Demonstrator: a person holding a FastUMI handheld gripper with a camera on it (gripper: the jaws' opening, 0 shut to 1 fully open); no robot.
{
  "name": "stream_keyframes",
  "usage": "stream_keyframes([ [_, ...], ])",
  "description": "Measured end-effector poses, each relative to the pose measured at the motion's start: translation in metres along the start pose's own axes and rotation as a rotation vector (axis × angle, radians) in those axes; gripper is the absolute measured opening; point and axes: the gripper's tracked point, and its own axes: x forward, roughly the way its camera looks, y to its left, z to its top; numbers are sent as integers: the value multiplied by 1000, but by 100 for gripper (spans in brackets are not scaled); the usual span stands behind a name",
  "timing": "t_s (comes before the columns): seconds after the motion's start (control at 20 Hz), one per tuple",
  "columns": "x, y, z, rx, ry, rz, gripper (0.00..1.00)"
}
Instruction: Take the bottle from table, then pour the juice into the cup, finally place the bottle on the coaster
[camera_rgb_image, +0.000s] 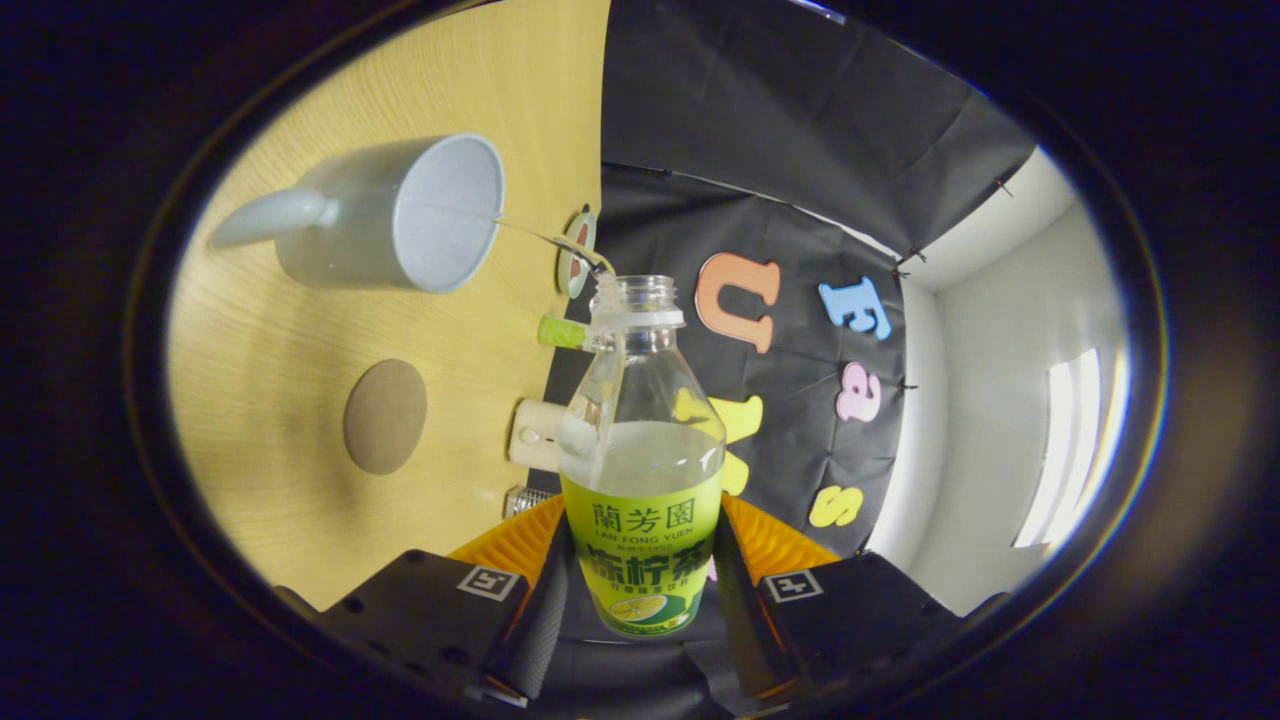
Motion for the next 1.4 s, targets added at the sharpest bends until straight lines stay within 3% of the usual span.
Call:
stream_keyframes([
  [1.4, 10, -59, -6, -149, -22, -102, 74],
])
